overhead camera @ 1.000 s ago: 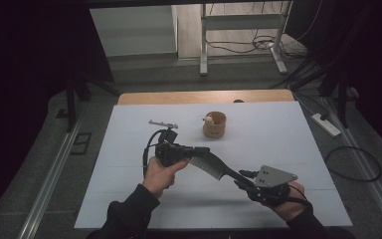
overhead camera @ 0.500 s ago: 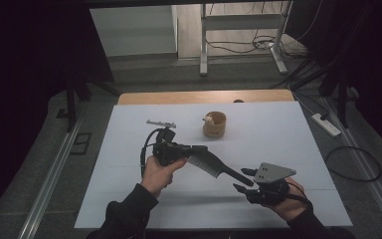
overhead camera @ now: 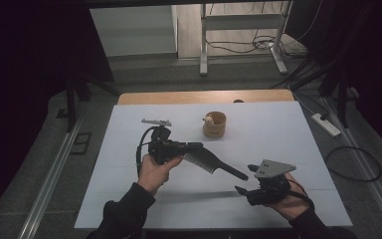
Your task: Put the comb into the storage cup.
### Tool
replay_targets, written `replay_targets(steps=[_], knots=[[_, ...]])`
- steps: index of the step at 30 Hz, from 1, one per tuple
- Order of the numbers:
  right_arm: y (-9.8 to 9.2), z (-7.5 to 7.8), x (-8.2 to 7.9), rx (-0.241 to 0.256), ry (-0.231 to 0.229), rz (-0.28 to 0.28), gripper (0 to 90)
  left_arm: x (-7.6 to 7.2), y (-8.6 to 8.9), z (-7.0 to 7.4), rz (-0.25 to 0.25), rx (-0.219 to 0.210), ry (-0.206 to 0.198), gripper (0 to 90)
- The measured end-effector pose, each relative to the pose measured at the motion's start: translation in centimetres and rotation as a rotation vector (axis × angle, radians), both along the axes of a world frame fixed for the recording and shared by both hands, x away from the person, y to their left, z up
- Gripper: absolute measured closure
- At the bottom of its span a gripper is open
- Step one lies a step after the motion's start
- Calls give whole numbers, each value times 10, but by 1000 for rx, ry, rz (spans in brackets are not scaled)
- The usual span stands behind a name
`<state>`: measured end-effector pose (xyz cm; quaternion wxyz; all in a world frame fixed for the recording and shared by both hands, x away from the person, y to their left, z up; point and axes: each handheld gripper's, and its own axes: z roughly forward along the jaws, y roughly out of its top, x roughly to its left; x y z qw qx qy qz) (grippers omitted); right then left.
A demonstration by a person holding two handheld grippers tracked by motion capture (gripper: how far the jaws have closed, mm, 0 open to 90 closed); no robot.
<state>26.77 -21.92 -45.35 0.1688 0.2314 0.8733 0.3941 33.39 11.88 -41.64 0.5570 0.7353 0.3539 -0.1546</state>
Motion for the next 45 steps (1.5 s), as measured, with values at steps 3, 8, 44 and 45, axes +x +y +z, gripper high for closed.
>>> replay_targets(steps=[3, 8, 44, 45], knots=[[-1, 0, 2, 3, 18, -10, 162, 0, 2, 1, 10, 2, -8, 836], [-5, 0, 4, 8, 50, -23, 122, -1, 3, 4, 23, 14, -25, 836], [-41, -3, -4, -31, 153, -118, 0, 25, 17, 35, 135, 89, -110, 836], [-42, -3, -5, -32, 155, -129, 0, 26, 17, 36, 137, 93, -113, 836]])
